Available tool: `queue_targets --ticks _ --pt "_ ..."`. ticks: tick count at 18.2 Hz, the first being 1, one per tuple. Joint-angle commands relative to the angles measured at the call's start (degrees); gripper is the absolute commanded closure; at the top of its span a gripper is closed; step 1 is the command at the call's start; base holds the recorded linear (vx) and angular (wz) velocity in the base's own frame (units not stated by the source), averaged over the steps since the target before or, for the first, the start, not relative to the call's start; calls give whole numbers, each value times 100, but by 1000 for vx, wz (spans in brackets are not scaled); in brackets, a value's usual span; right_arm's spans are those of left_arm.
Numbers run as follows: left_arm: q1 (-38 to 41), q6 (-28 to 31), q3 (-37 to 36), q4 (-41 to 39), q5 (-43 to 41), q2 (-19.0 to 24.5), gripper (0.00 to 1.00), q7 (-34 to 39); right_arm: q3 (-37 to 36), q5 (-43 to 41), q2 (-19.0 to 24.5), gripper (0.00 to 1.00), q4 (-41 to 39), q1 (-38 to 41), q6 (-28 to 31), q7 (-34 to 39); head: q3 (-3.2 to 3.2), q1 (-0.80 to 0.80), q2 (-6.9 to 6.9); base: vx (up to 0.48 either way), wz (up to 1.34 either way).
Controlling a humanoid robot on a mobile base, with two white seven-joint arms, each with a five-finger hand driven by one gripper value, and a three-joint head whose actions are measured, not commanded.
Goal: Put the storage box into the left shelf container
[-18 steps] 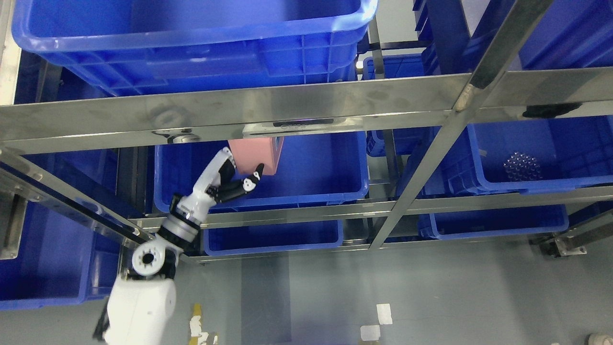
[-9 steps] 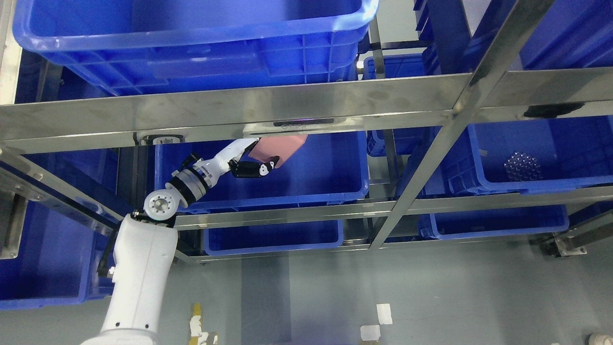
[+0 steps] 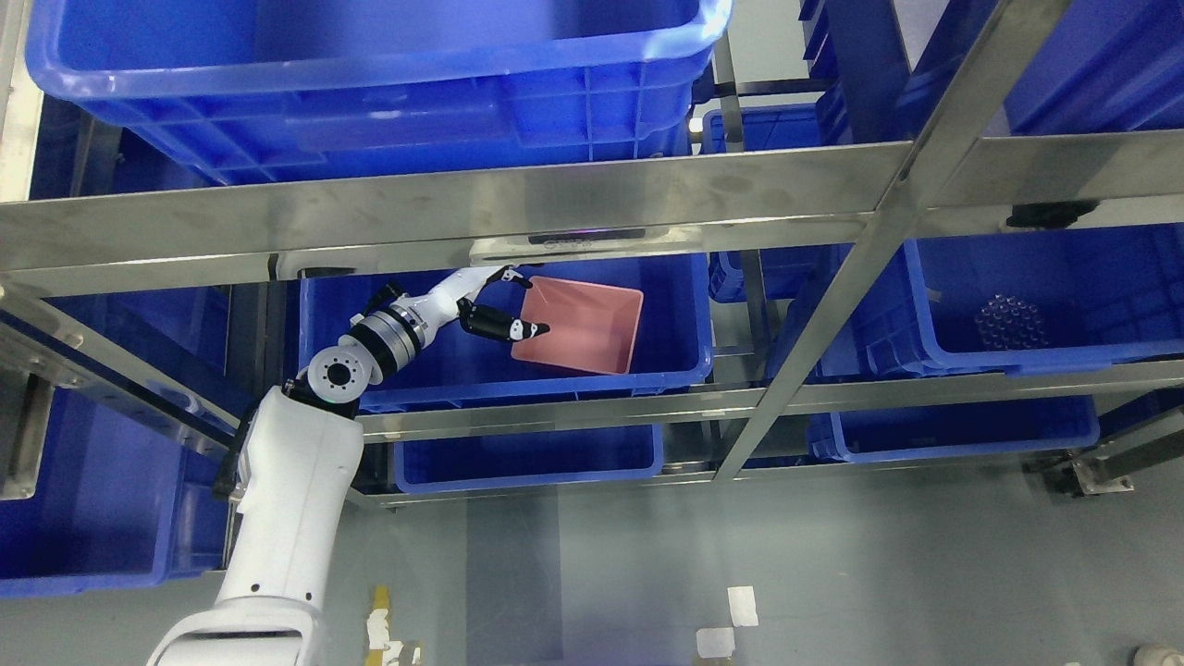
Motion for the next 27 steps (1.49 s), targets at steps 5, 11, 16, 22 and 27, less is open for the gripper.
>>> queue_targets --ticks 5,11,16,22,27 --pt "351 199 68 -668 1870 -37 0 1431 0 -123 -100 0 -100 -17 3 4 0 0 0 0 0" --pt "1600 279 86 -2128 2910 -37 0 2688 0 -123 -100 0 -100 -26 -5 13 0 0 0 0 0" --pt "2671 253 42 -3743 3201 -37 0 2716 0 -123 -100 0 -100 -17 3 4 0 0 0 0 0" --pt "3508 -186 -20 -4565 3210 -37 0 2742 0 -123 -100 0 -100 -26 3 4 0 0 0 0 0" --pt "3781 -433 59 -4600 3210 -37 0 2751 0 -123 -100 0 -100 -26 3 4 0 0 0 0 0"
